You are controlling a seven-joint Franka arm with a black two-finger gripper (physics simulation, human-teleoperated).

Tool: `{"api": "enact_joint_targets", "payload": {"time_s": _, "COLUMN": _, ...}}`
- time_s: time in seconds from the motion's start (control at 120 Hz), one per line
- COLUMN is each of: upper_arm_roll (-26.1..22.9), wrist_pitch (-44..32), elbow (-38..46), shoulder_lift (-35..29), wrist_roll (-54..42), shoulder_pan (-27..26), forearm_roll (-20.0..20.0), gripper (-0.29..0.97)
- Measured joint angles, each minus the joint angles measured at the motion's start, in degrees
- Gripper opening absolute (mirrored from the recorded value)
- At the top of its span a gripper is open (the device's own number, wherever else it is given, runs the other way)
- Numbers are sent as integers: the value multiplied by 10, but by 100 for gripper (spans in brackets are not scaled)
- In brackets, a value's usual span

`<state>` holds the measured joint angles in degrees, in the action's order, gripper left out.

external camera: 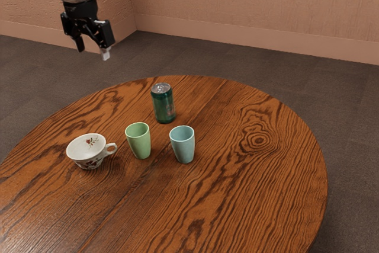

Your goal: Place the left cup onto the right cup

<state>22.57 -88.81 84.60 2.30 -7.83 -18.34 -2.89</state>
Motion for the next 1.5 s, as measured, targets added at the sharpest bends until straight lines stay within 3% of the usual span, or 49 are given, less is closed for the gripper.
{"api": "enact_joint_targets", "payload": {"time_s": 0.158, "upper_arm_roll": -4, "wrist_pitch": -11, "elbow": 22, "shoulder_lift": 5, "wrist_roll": -2, "shoulder_pan": 8, "forearm_roll": 1, "gripper": 66}}
{"api": "enact_joint_targets", "payload": {"time_s": 0.383, "upper_arm_roll": -3, "wrist_pitch": -109, "elbow": 151, "shoulder_lift": 20, "wrist_roll": 22, "shoulder_pan": 2, "forearm_roll": 14, "gripper": 66}}
{"api": "enact_joint_targets", "payload": {"time_s": 0.575, "upper_arm_roll": -2, "wrist_pitch": -175, "elbow": 210, "shoulder_lift": 28, "wrist_roll": 85, "shoulder_pan": 16, "forearm_roll": 36, "gripper": 66}}
{"api": "enact_joint_targets", "payload": {"time_s": 0.825, "upper_arm_roll": -4, "wrist_pitch": -246, "elbow": 219, "shoulder_lift": 84, "wrist_roll": 142, "shoulder_pan": 34, "forearm_roll": 53, "gripper": 65}}
{"api": "enact_joint_targets", "payload": {"time_s": 1.5, "upper_arm_roll": -39, "wrist_pitch": -339, "elbow": 226, "shoulder_lift": 140, "wrist_roll": 212, "shoulder_pan": 27, "forearm_roll": 101, "gripper": 60}}
